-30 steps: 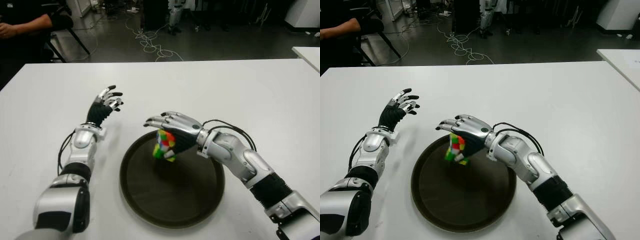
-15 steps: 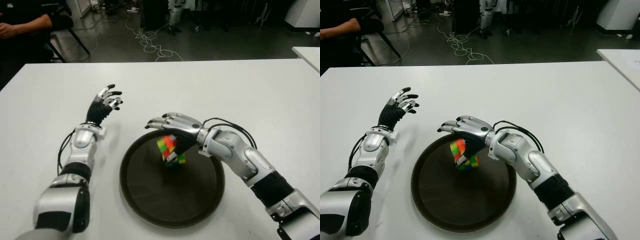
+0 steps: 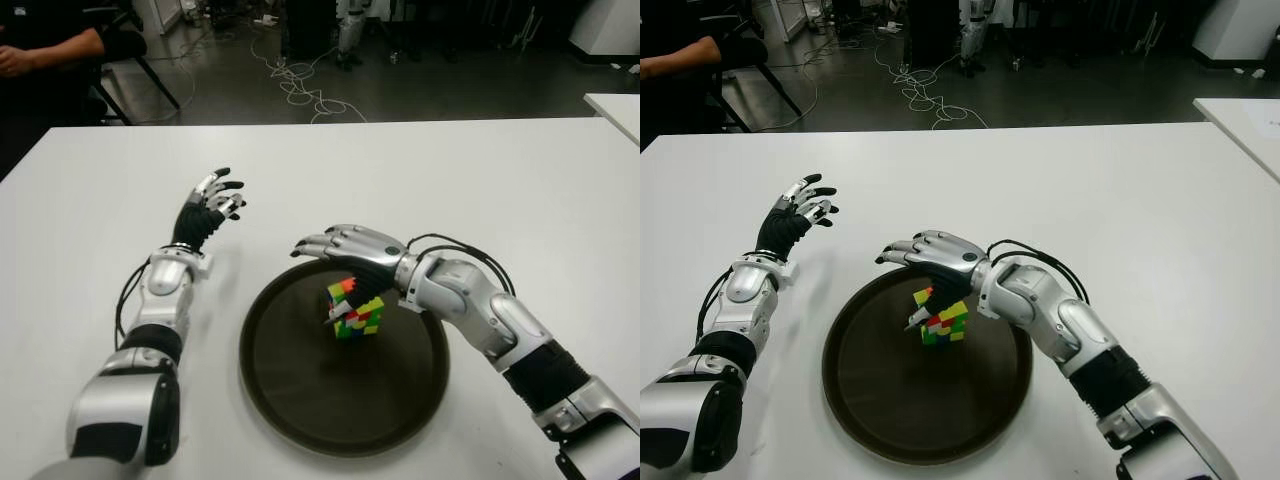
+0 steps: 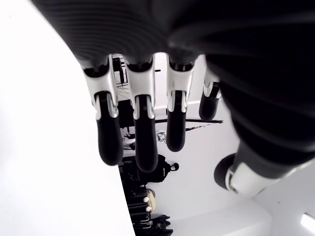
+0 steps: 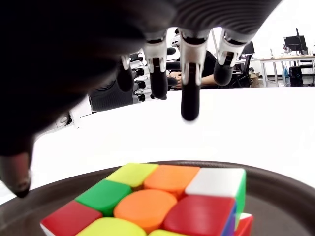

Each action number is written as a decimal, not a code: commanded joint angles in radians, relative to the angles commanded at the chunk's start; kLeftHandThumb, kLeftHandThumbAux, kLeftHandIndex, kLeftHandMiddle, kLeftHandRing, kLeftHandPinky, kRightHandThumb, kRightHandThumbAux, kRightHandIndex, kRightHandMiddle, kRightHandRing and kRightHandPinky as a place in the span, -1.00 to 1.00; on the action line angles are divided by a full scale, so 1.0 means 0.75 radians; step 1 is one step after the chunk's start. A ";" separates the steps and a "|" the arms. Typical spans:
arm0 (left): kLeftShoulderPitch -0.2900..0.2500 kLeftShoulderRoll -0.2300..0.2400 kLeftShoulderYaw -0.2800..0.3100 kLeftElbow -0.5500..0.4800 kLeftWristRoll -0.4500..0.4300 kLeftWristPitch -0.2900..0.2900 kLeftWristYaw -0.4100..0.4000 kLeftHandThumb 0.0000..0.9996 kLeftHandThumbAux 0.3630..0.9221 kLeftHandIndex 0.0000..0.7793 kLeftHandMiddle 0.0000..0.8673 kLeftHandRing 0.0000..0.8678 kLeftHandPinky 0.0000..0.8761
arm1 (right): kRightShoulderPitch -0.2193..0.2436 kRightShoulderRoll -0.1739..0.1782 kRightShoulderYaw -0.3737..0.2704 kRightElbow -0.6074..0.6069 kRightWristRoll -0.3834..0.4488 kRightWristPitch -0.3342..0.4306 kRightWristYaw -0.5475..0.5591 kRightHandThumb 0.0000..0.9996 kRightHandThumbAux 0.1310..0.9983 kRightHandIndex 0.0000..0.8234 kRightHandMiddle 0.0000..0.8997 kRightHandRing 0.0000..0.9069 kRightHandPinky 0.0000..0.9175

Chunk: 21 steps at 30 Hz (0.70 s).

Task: Pick up the Rubik's Cube and put it in the plate

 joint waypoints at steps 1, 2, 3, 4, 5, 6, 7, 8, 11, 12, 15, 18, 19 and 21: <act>-0.001 0.000 0.000 0.001 -0.001 0.003 -0.001 -0.10 -0.01 -0.65 -0.40 -0.22 -0.05 | -0.001 0.000 0.000 0.001 0.000 0.002 0.001 -0.95 -0.18 -1.00 -1.00 -1.00 -1.00; -0.001 0.000 0.000 0.001 -0.001 0.005 -0.001 -0.10 -0.01 -0.65 -0.40 -0.22 -0.05 | -0.002 0.000 0.000 0.001 0.000 0.003 0.002 -0.96 -0.19 -1.00 -1.00 -1.00 -1.00; -0.002 0.001 0.000 0.001 0.000 0.007 0.000 -0.10 -0.01 -0.65 -0.40 -0.23 -0.05 | -0.003 -0.001 -0.001 0.001 0.001 0.003 0.002 -0.96 -0.19 -1.00 -1.00 -1.00 -1.00; -0.002 0.001 -0.001 0.002 0.001 0.008 0.000 -0.10 -0.02 -0.65 -0.40 -0.23 -0.05 | -0.004 -0.001 -0.001 0.002 0.001 0.004 0.002 -0.96 -0.19 -1.00 -1.00 -1.00 -1.00; -0.002 0.002 -0.001 0.002 0.002 0.008 -0.001 -0.10 -0.02 -0.65 -0.40 -0.23 -0.05 | -0.004 -0.001 -0.002 0.001 0.000 0.005 0.000 -0.96 -0.20 -1.00 -1.00 -1.00 -1.00; -0.002 0.003 -0.002 0.002 0.002 0.007 -0.002 -0.10 -0.02 -0.65 -0.40 -0.23 -0.04 | -0.003 -0.001 -0.002 0.001 -0.001 0.005 -0.001 -0.96 -0.20 -1.00 -1.00 -1.00 -1.00; -0.002 0.003 -0.002 0.002 0.002 0.006 -0.003 -0.09 -0.02 -0.65 -0.40 -0.22 -0.04 | -0.003 0.000 -0.003 0.002 -0.001 0.006 -0.003 -0.96 -0.20 -1.00 -1.00 -1.00 -1.00; -0.002 0.003 -0.002 0.002 0.003 0.005 -0.004 -0.09 -0.02 -0.65 -0.40 -0.22 -0.02 | -0.004 0.000 -0.003 0.002 -0.002 0.007 -0.004 -0.96 -0.20 -1.00 -1.00 -1.00 -1.00; -0.003 0.006 -0.004 0.002 0.006 0.000 -0.002 -0.08 -0.01 -0.64 -0.39 -0.21 -0.02 | -0.008 0.000 -0.004 0.007 -0.003 0.010 -0.004 -0.96 -0.20 -1.00 -1.00 -1.00 -1.00; -0.003 0.007 -0.005 0.003 0.009 0.000 0.002 -0.08 -0.01 -0.64 -0.39 -0.21 -0.03 | -0.010 0.000 -0.004 0.008 -0.003 0.010 -0.003 -0.96 -0.20 -1.00 -1.00 -1.00 -1.00; -0.004 0.010 -0.012 0.008 0.024 -0.002 0.028 -0.07 0.01 -0.64 -0.40 -0.23 -0.08 | -0.014 -0.007 -0.007 0.006 -0.006 0.011 -0.002 -0.95 -0.20 -1.00 -1.00 -1.00 -1.00; -0.005 0.012 -0.018 0.013 0.034 -0.008 0.042 -0.07 0.01 -0.63 -0.39 -0.24 -0.11 | -0.021 -0.018 -0.015 0.001 -0.004 0.010 0.002 -0.94 -0.20 -1.00 -1.00 -1.00 -1.00; -0.006 0.013 -0.019 0.015 0.037 -0.011 0.046 -0.07 0.01 -0.63 -0.39 -0.24 -0.11 | -0.023 -0.022 -0.018 0.002 -0.004 0.010 0.001 -0.94 -0.20 -1.00 -1.00 -1.00 -1.00; -0.006 0.014 -0.019 0.019 0.036 -0.014 0.045 -0.07 0.01 -0.63 -0.39 -0.24 -0.13 | -0.030 -0.029 -0.030 0.003 -0.001 0.013 -0.006 -0.96 -0.20 -1.00 -1.00 -1.00 -1.00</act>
